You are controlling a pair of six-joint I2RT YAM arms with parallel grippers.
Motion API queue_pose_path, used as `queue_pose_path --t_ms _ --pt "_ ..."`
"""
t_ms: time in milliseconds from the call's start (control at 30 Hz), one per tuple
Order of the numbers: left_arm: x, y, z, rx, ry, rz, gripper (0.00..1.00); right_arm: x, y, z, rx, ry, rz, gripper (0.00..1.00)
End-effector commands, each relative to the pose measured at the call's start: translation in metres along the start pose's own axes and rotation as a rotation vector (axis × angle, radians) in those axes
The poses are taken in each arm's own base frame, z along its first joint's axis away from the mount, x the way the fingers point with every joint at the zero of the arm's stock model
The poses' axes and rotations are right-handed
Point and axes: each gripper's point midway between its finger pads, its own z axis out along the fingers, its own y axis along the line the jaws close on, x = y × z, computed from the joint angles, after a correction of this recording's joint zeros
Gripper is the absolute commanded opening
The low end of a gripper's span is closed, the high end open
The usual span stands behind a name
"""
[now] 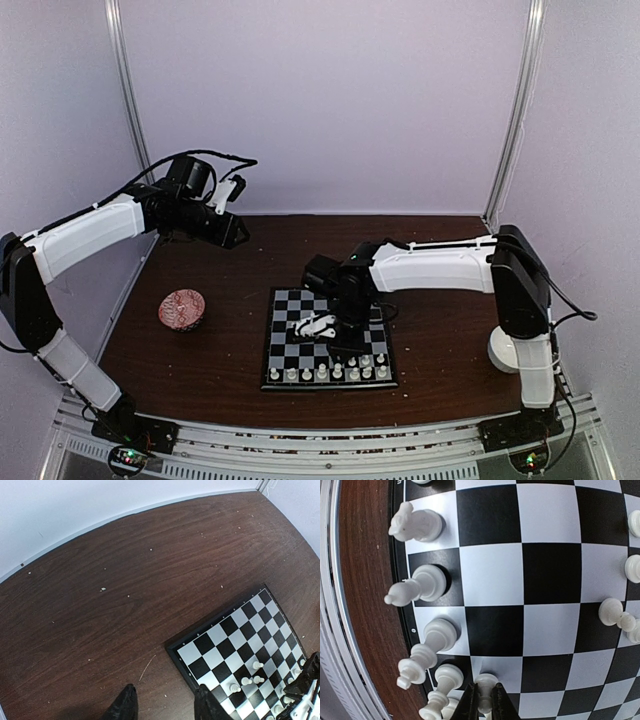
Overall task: Set up the chess pieces on the board
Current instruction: Place the pawn at e2, then pick up the pawn from the chessboard.
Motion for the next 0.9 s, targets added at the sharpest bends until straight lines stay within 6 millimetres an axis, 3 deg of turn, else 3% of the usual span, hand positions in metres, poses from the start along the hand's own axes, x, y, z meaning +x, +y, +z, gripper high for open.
queue_pose_path --t_ms 0,300,600,700,867 --pt "-0.013 -0.003 -0.007 0.012 -0.046 0.019 0.39 -0.004 -0.001 0.000 0.010 0.007 -0.007 0.12" --pt "-0.013 -0.003 -0.007 0.010 -0.046 0.020 0.40 -0.006 -0.006 -0.005 0.041 0.004 -0.003 0.16" --pt "-0.013 -0.003 -0.007 0.011 -0.046 0.020 0.39 -0.015 -0.005 -0.048 0.073 -0.061 -0.009 0.20" --pt "-0.013 -0.004 -0.008 0.011 -0.047 0.021 0.39 -0.021 -0.016 -0.064 0.100 -0.106 0.011 0.21" --pt "-0.014 -0.003 -0.009 0.007 -0.051 0.020 0.39 -0.024 -0.048 -0.070 0.147 -0.129 0.074 0.21"
